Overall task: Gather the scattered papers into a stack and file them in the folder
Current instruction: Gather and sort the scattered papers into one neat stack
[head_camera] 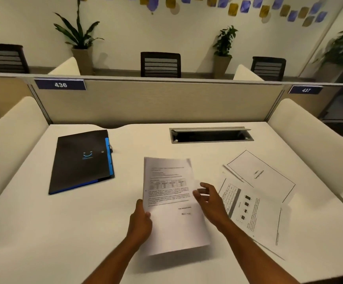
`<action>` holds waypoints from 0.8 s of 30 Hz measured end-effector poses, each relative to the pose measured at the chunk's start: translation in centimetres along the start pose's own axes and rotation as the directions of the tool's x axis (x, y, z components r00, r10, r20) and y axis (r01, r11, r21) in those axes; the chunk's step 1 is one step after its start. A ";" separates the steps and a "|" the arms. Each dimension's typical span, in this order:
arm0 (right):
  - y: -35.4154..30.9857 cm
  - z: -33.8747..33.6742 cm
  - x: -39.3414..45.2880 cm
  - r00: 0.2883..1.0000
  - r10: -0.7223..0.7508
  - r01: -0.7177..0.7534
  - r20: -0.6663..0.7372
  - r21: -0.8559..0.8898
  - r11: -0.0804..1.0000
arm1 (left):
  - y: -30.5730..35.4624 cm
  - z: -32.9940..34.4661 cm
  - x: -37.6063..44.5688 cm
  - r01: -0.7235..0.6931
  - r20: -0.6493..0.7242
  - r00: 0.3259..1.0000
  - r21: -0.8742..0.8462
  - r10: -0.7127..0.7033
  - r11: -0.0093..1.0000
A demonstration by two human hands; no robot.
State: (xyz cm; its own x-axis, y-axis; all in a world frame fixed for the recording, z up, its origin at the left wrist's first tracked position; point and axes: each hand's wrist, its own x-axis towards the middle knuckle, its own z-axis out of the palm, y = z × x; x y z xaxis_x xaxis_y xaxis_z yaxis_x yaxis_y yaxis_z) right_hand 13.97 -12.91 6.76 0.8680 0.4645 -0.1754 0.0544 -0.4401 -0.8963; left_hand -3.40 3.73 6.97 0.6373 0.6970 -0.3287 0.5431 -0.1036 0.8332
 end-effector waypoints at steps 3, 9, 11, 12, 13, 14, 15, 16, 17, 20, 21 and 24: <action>3.2 -3.8 1.5 0.997 -0.038 0.025 -0.072 -0.175 0.984 | -0.8 1.6 0.3 0.082 0.041 0.996 0.008 -0.083 0.997; 7.7 -12.0 4.5 0.995 -0.060 -0.002 -0.076 -0.634 0.774 | -1.0 4.4 1.4 0.196 0.021 0.980 0.053 -0.197 0.979; 8.9 -13.7 5.5 1.000 -0.025 0.009 -0.010 -0.759 0.651 | -0.7 5.0 1.6 0.208 0.013 0.978 0.058 -0.209 0.976; 9.5 -14.5 6.0 1.000 0.000 0.008 0.011 -0.779 0.627 | -0.5 5.4 1.7 0.217 0.013 0.976 0.064 -0.218 0.974; 10.0 -15.3 6.6 0.999 0.022 0.006 0.025 -0.782 0.624 | -0.2 5.8 1.6 0.227 0.014 0.973 0.073 -0.228 0.971; 10.3 -16.0 7.1 0.999 0.033 0.007 0.035 -0.784 0.620 | 0.0 6.3 1.4 0.234 0.016 0.972 0.081 -0.236 0.969; 10.4 -16.6 7.6 0.998 0.039 0.008 0.040 -0.793 0.609 | 0.1 6.6 1.1 0.235 0.014 0.971 0.089 -0.238 0.968; 10.4 -17.2 8.1 0.998 0.040 0.011 0.042 -0.811 0.585 | 0.1 6.9 0.9 0.234 0.004 0.972 0.099 -0.235 0.967; 10.3 -17.7 8.5 0.998 0.041 0.010 0.039 -0.830 0.558 | 0.2 7.2 0.6 0.231 -0.009 0.973 0.106 -0.232 0.967; 10.0 -18.5 9.4 0.997 0.063 0.007 0.048 -0.847 0.532 | -0.1 7.3 0.0 0.233 -0.043 0.972 0.106 -0.230 0.967; 9.9 -18.8 9.7 0.995 0.083 0.003 0.058 -0.838 0.546 | -0.3 7.4 -0.3 0.234 -0.054 0.972 0.103 -0.230 0.967; 9.9 -19.6 10.5 0.994 0.093 -0.003 0.057 -0.838 0.545 | -0.4 7.9 -0.8 0.231 -0.084 0.971 0.097 -0.224 0.968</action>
State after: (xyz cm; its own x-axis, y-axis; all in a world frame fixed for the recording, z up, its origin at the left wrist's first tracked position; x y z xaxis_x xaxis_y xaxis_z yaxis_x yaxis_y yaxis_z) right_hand 33.29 -27.46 4.07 0.8395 0.4648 -0.2814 0.4409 -0.8854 -0.1469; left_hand 0.20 -2.42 3.44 0.4511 0.7599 -0.4681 0.7265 -0.0081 0.6871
